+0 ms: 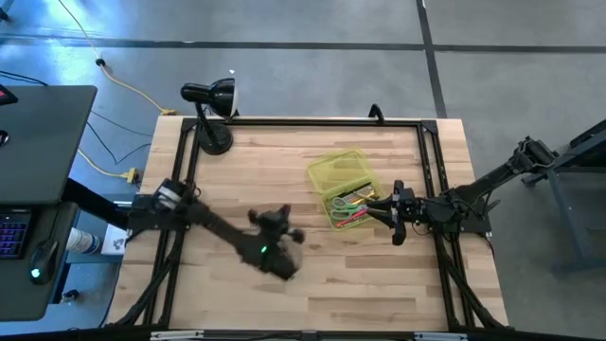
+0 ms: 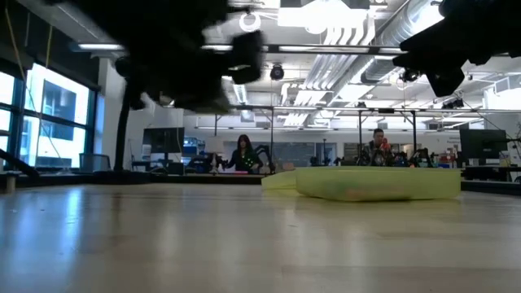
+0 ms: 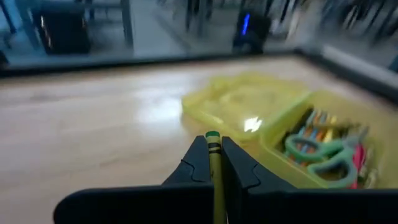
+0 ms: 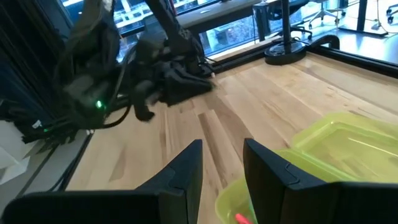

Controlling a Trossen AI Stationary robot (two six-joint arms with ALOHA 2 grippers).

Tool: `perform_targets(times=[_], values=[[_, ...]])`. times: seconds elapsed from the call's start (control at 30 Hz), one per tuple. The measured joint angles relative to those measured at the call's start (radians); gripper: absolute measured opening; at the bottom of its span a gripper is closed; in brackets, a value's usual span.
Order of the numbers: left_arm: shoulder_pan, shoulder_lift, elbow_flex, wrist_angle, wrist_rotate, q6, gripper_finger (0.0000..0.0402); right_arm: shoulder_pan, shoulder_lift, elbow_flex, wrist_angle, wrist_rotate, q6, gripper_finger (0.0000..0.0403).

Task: Pick & place school supplies into a supply box
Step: Put the green crayon into the yellow supply box

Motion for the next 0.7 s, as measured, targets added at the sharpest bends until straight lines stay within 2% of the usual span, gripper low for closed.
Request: perform_targets(times=[0.07,0.13,0.23,0.3,0.33,0.43,0.7], values=[[0.059,0.0,0.046,0.15,0.095,0.249,0.0033,0.0,0.0,0.0,0.0,0.0,-0.013,0.0094],[0.111,0.0,0.075,0.386,0.214,0.577,0.0033,0.0,0.0,0.0,0.0,0.001,-0.032,0.0094],[0.182,0.0,0.08,0.815,0.472,1.068,0.0033,0.0,0.0,0.0,-0.001,0.002,-0.05,0.0094],[0.224,0.002,0.084,1.018,0.644,1.249,0.0033,0.0,0.0,0.0,-0.001,0.002,-0.051,0.0094],[0.241,0.009,0.086,1.082,0.691,1.284,0.0034,0.0,0.0,0.0,-0.001,0.002,-0.051,0.0094],[0.284,0.016,0.082,1.092,0.714,1.299,0.0038,0.0,0.0,0.0,-0.01,0.01,-0.061,0.0094],[0.377,0.098,0.081,1.106,0.871,1.219,0.0033,0.0,0.0,0.0,-0.024,0.18,-0.111,0.0094]])
